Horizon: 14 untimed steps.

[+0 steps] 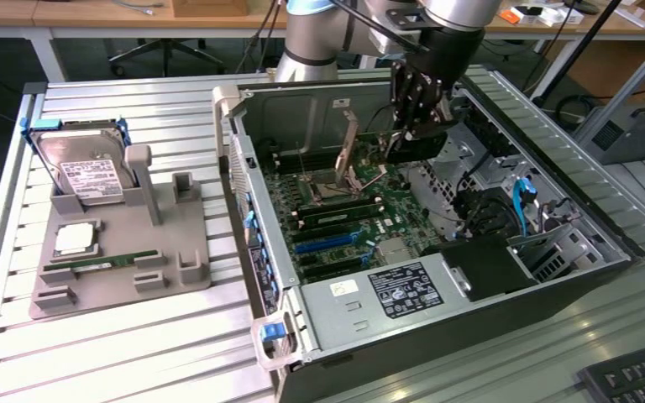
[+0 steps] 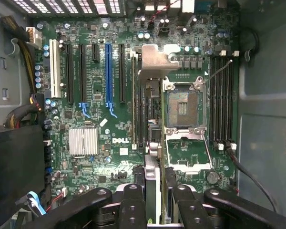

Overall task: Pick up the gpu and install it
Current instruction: 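Insert the gpu into the slot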

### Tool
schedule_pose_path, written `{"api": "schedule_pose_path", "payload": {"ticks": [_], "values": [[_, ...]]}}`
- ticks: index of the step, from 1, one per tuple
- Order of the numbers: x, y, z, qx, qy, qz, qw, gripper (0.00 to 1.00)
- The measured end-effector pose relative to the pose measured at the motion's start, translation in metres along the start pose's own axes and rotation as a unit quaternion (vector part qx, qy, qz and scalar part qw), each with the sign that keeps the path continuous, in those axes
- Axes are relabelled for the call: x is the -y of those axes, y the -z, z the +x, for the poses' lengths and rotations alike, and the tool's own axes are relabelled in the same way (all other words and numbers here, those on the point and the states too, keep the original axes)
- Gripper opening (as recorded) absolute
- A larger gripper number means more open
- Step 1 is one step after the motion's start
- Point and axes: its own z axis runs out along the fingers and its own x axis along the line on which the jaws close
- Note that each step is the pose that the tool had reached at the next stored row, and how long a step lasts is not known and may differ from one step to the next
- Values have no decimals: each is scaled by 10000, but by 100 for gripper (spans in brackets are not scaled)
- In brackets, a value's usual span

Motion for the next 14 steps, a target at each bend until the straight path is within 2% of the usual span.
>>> {"api": "schedule_pose_path", "payload": {"ticks": [5, 14], "values": [[0, -3, 0, 2, -297, 5, 9996, 27], [-32, -4, 11, 2, -298, 6, 9996, 27]]}}
